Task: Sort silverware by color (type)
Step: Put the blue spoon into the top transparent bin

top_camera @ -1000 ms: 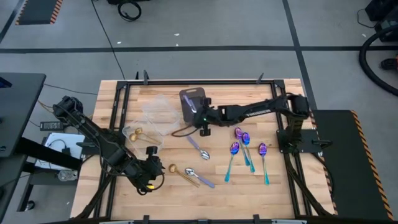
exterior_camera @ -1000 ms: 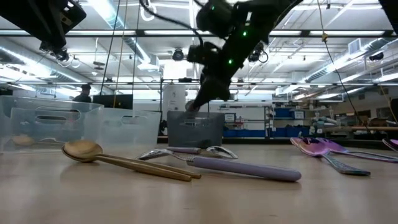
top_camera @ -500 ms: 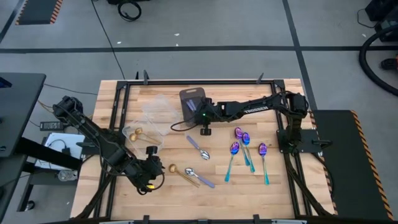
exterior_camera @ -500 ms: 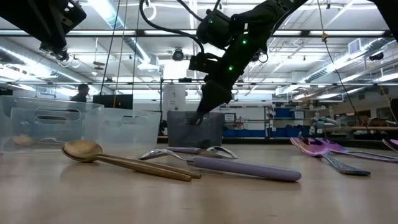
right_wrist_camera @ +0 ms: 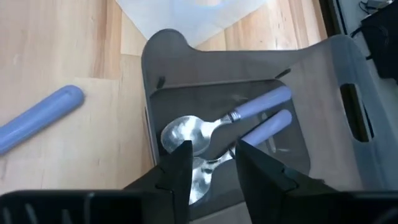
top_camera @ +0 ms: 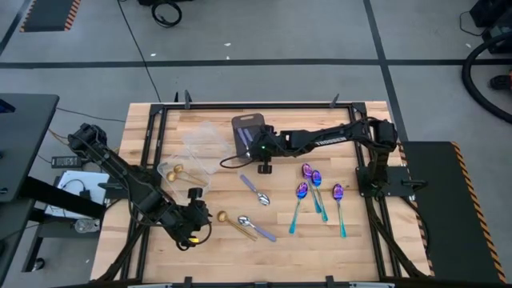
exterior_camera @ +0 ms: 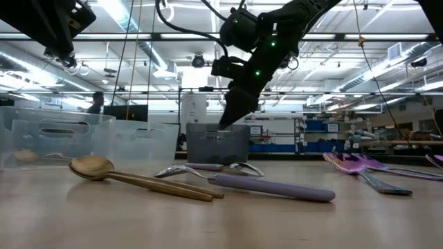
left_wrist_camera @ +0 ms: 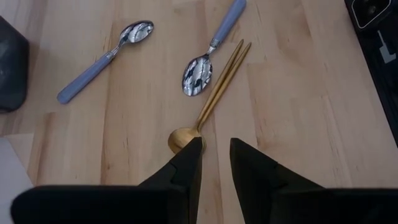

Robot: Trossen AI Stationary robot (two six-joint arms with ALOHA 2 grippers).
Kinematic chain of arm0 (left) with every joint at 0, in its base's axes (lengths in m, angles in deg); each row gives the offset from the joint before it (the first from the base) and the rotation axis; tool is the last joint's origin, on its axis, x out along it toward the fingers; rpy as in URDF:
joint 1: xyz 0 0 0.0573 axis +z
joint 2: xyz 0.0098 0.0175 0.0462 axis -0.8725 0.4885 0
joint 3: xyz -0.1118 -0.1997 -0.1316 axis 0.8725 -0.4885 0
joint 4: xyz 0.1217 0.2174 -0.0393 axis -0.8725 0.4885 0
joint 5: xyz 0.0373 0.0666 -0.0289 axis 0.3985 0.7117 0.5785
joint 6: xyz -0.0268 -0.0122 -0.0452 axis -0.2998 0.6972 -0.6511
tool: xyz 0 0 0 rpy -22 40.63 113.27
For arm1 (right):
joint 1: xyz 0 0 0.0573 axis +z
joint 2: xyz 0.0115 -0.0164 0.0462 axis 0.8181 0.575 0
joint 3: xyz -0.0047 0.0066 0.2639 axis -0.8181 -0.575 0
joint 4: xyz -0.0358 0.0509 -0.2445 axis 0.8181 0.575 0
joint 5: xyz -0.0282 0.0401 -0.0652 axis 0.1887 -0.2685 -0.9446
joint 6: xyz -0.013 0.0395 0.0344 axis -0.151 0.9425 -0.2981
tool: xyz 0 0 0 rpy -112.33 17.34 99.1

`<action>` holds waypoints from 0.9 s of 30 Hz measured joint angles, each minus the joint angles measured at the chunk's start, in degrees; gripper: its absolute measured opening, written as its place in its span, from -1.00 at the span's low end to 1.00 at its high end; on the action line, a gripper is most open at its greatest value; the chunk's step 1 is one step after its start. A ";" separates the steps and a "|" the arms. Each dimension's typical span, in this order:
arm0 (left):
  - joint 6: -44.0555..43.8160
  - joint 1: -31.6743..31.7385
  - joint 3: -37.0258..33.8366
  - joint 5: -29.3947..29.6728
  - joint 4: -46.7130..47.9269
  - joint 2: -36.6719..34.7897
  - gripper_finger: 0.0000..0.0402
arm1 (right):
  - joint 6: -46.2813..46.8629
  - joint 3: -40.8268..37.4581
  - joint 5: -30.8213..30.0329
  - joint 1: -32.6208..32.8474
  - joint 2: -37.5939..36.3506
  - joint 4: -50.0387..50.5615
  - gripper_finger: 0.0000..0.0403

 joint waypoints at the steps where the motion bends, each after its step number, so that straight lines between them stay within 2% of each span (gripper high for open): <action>1: 0.00 0.00 0.00 0.00 -0.06 0.00 -0.55 | 0.49 0.00 -0.41 0.14 -0.35 -0.15 -0.33; 8: 1.97 0.00 0.00 0.00 0.13 0.00 -0.55 | 4.48 0.02 -1.54 2.29 -4.38 0.92 -0.31; 12: 2.12 0.00 0.00 0.00 0.12 0.00 -0.55 | 6.21 0.04 -4.31 4.80 -6.81 0.95 -0.31; 22: 4.52 0.28 0.00 0.31 -0.23 0.04 -0.55 | 8.82 0.02 -9.85 12.74 -7.52 1.71 -0.31; 27: 4.52 0.84 0.00 0.37 -0.21 0.04 -0.55 | 11.95 0.02 -9.98 16.54 -7.70 3.39 -0.31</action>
